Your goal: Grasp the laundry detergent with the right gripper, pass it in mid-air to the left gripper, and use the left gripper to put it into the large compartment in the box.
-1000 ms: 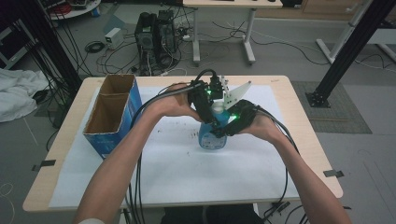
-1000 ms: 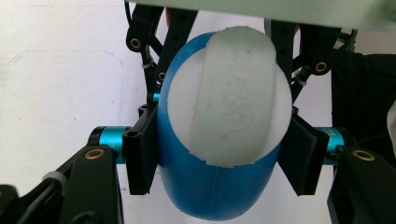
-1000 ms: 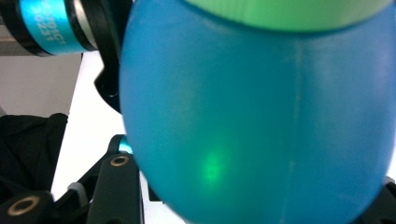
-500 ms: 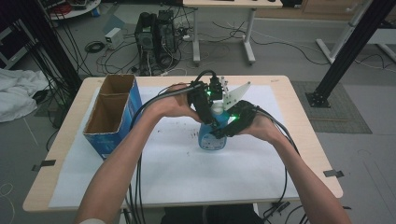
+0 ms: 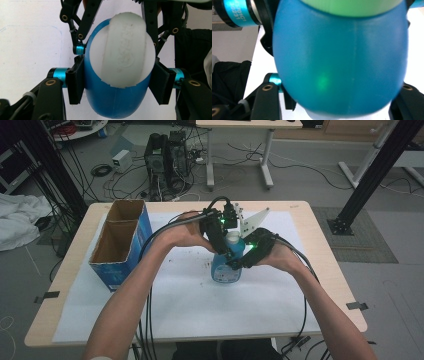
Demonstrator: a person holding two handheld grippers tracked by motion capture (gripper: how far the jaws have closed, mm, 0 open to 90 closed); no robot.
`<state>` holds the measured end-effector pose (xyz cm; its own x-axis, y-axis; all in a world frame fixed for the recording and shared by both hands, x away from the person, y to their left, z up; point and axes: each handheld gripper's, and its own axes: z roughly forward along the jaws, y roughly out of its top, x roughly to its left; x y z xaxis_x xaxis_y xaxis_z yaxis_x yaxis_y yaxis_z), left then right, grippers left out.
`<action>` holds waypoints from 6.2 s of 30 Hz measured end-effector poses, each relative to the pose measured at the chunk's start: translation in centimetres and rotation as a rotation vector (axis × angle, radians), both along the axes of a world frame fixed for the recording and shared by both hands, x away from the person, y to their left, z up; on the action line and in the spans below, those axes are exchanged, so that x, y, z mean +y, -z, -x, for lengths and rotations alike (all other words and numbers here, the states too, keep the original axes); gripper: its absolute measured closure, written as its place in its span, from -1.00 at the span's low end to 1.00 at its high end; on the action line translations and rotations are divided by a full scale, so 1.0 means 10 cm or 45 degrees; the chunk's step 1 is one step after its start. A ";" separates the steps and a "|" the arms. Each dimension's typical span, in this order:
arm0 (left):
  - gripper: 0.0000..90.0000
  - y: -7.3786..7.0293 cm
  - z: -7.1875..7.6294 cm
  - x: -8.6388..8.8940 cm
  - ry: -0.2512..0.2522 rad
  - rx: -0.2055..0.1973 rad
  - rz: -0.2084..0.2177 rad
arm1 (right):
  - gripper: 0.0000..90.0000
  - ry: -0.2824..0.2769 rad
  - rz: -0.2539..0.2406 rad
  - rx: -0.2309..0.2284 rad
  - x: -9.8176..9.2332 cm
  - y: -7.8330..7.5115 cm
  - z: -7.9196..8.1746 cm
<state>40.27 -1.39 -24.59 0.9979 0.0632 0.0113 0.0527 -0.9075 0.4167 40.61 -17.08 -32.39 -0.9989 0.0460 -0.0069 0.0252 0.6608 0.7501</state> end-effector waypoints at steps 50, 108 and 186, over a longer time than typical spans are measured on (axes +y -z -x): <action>-0.15 -0.26 -0.06 0.23 -0.123 -0.017 -0.059 | -0.72 0.214 0.313 0.001 -0.28 -0.06 0.13; -0.15 -1.41 -0.13 2.72 -0.959 -0.053 -0.109 | -0.72 0.424 0.480 -0.038 -0.87 0.09 0.14; -0.16 0.28 -0.14 2.78 -0.939 0.071 -0.196 | -0.72 0.465 0.532 0.025 -0.89 0.29 0.23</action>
<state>41.65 26.45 -27.40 0.6968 0.7168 0.0249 0.6864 -0.6765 0.2670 38.33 -25.96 -35.31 -0.9187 0.3867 -0.0805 0.3198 0.8479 0.4228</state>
